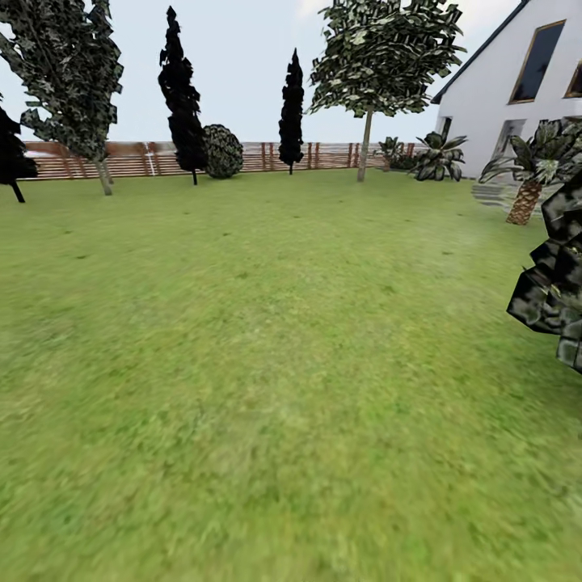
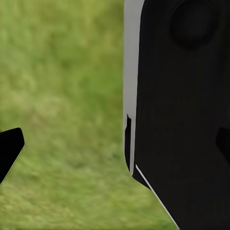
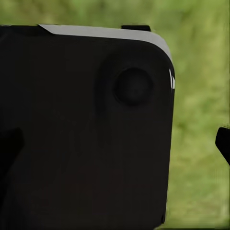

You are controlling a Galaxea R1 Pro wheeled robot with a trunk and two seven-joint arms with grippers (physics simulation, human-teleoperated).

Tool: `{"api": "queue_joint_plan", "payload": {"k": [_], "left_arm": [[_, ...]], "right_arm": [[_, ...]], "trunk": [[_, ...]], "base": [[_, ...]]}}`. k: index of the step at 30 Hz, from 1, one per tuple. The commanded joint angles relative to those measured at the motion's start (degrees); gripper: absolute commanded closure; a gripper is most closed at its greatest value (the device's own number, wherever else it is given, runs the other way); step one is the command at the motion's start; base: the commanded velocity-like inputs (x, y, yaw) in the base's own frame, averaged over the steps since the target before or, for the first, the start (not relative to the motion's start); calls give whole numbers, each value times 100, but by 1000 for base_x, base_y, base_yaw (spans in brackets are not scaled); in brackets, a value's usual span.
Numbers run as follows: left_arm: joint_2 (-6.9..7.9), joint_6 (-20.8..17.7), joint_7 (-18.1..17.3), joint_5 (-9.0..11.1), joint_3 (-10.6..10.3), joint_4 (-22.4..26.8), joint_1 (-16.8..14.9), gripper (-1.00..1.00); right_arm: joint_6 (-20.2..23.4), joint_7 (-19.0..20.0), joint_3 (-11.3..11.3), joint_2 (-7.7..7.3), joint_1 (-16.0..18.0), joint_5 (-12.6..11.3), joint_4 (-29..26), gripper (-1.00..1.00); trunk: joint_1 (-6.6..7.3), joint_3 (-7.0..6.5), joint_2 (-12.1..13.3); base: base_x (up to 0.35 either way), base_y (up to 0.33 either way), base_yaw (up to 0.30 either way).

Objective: Take the three Easter eggs out of the wicker basket on the lawn in the garden, then place them on the lawn next to a single tree (choose any tree) so that all three eggs are next to the same tree and none are left in the basket.

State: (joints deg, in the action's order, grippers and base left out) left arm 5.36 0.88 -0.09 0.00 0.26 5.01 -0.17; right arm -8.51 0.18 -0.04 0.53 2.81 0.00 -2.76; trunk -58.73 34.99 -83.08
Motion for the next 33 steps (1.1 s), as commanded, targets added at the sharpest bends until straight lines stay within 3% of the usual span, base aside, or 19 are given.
{"api": "queue_joint_plan", "payload": {"k": [1, 33], "left_arm": [[0, 0, 0, 3, -1, 0, 0, -100], [0, 0, 0, -3, 1, 0, 0, -100]], "right_arm": [[-1, 0, 0, 0, 0, 0, 0, -100], [1, 0, 4, 0, 0, 0, 4, -100]], "trunk": [[0, 4, 0], [0, 118, 0]], "base": [[0, 0, -264], [0, 0, -271]]}}
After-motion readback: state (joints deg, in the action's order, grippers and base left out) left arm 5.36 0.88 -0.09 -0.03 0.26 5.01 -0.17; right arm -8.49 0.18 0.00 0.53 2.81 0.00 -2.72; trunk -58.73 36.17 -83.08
